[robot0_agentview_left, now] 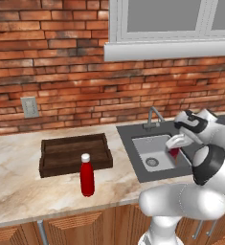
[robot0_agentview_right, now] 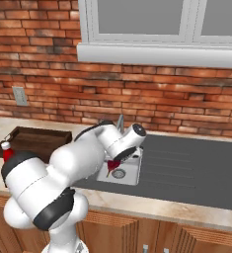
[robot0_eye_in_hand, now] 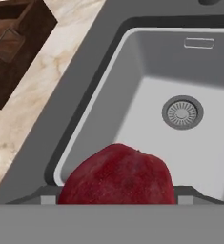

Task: Pick up all produce items and place them in the sink. Turn on the sink faucet to wash them. Then turn the sink off and put them in the tray.

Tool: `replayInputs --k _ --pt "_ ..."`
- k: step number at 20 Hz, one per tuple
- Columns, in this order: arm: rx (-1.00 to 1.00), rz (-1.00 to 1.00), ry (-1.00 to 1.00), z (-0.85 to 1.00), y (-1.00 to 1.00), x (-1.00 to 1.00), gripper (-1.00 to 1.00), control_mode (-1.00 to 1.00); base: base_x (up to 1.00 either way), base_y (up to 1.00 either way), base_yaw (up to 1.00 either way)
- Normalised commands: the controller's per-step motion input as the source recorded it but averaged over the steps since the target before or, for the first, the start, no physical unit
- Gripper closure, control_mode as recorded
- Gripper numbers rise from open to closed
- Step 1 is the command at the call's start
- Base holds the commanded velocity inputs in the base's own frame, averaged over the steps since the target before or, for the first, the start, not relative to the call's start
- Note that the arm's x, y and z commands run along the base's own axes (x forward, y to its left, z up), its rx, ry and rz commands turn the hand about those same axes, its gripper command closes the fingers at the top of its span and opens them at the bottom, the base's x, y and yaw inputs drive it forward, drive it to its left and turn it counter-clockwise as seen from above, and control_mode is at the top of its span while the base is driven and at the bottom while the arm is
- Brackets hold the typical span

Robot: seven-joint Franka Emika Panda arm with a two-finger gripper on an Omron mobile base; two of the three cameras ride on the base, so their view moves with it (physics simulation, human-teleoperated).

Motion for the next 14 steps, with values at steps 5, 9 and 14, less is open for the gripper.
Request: replayInputs --k 5,9,14 --pt "0.00 0.00 0.00 -0.16 0.10 0.18 1.00 -1.00 0.00 0.00 0.00" --pt "0.00 0.00 0.00 -0.21 0.07 0.18 1.00 -1.00 0.00 0.00 0.00" --pt "-0.01 0.00 0.00 -0.21 0.01 0.13 1.00 -1.00 0.00 0.00 0.00"
